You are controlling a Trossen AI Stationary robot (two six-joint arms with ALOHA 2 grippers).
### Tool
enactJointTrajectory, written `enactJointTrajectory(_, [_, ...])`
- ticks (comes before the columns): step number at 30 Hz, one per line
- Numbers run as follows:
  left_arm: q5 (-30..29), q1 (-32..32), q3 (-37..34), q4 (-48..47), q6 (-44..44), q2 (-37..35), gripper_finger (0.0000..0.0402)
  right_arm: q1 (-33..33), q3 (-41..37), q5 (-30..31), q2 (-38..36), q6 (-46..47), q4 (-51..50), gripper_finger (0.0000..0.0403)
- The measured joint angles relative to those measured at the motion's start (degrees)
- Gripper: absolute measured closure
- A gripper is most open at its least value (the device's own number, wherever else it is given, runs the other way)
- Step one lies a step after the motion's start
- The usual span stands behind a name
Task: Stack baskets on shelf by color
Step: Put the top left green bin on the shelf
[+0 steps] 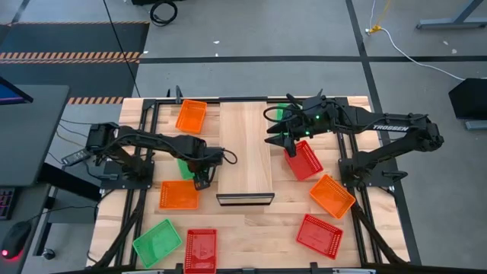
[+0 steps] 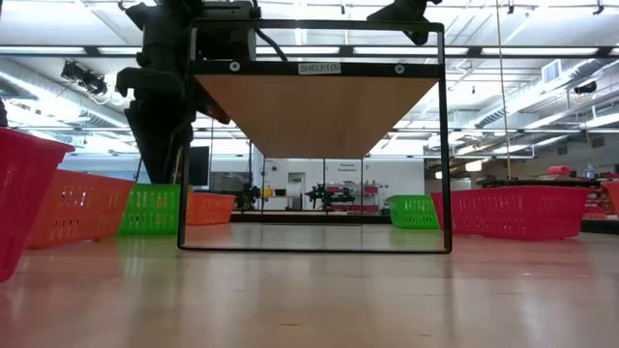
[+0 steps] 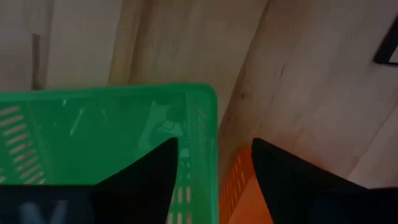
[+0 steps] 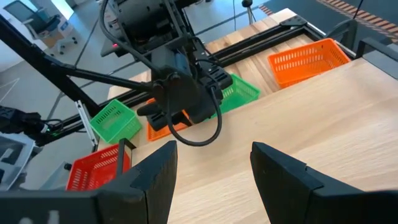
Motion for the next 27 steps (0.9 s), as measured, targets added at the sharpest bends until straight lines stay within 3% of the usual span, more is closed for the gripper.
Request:
enactJointTrajectory(11, [-0.5,0.0,0.0,-0.3,1.4,0.0,0.0388,0.0,0.0,0.0,0.0,0.6,-0.1,0.0194])
enactJointTrajectory(18, [-0.5,0.0,0.0,-0.9,1.4,0.0,0.0397,0.0,0.0,0.0,0.0,0.6,-0.1,0.0194])
enactJointTrajectory(27, [-0.6,0.1,2.0,-9.2,1.4,-2.9,0.0399,0.0,0.0,0.1,0.0,0.6,0.0,0.0194])
